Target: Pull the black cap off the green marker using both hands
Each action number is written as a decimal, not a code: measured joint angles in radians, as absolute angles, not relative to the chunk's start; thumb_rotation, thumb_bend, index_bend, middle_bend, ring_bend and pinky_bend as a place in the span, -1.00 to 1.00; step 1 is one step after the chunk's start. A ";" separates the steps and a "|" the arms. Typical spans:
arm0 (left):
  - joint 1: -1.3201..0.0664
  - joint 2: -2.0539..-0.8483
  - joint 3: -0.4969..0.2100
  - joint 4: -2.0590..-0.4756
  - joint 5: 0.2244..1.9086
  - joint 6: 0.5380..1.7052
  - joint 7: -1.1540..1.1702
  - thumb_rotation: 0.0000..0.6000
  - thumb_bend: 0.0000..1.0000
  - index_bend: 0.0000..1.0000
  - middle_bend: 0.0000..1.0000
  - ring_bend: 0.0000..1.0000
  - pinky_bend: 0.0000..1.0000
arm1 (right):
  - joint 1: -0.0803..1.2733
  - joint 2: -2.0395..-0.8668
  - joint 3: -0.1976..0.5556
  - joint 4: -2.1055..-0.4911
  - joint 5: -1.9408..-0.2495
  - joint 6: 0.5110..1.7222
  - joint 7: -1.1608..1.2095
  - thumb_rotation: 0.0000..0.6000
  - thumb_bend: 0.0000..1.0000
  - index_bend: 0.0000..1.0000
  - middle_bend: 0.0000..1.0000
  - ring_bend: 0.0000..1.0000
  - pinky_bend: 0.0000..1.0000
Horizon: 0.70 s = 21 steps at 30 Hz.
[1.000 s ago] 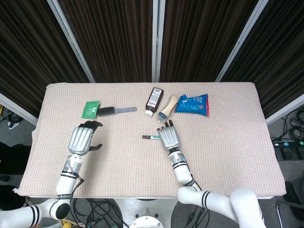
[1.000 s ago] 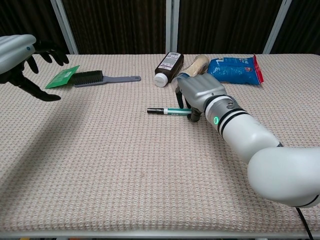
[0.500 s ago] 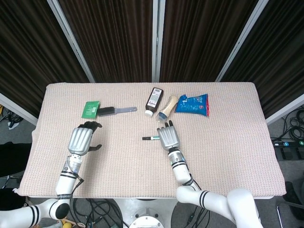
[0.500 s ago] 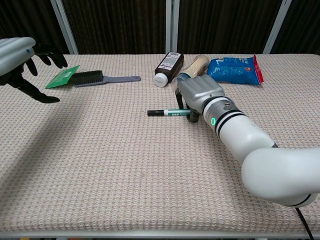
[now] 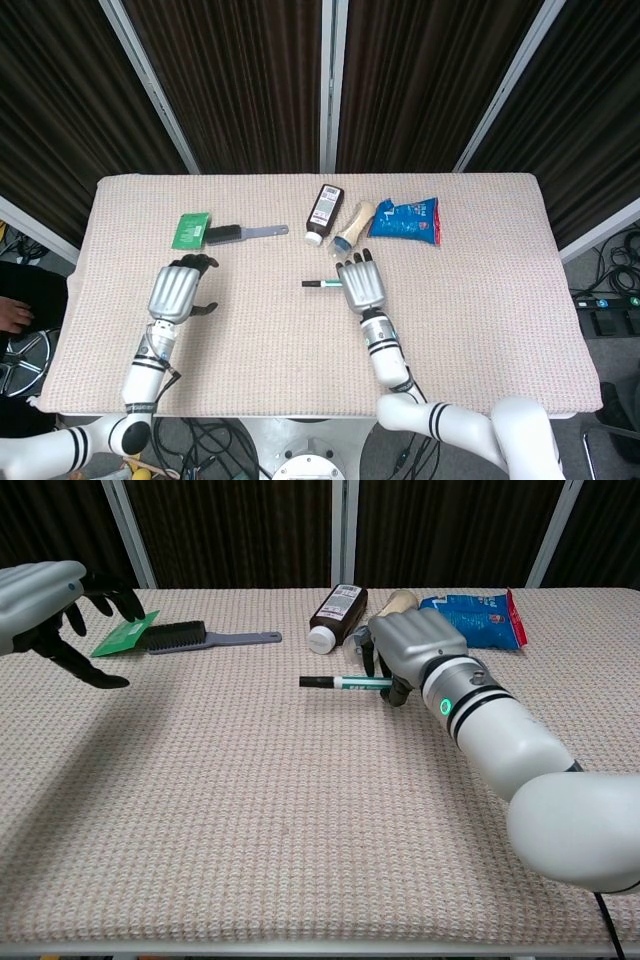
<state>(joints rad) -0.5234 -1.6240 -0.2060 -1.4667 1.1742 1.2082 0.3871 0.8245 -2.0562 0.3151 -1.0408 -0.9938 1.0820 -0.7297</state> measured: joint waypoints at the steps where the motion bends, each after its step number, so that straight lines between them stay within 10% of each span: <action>1: -0.531 -1.629 -0.210 -1.463 1.168 1.200 0.394 1.00 -0.99 -0.34 -0.39 -0.44 -0.18 | 0.820 -2.045 0.316 -1.066 -0.999 1.095 -0.730 1.00 -0.44 0.24 0.16 -0.45 -0.58; 21: -0.745 -1.770 -0.333 -1.431 0.943 1.109 0.715 1.00 -0.83 -0.19 -0.14 -0.34 -0.05 | 0.860 -1.980 0.373 -1.249 -0.962 1.174 -0.882 1.00 -0.39 0.24 0.16 -0.45 -0.57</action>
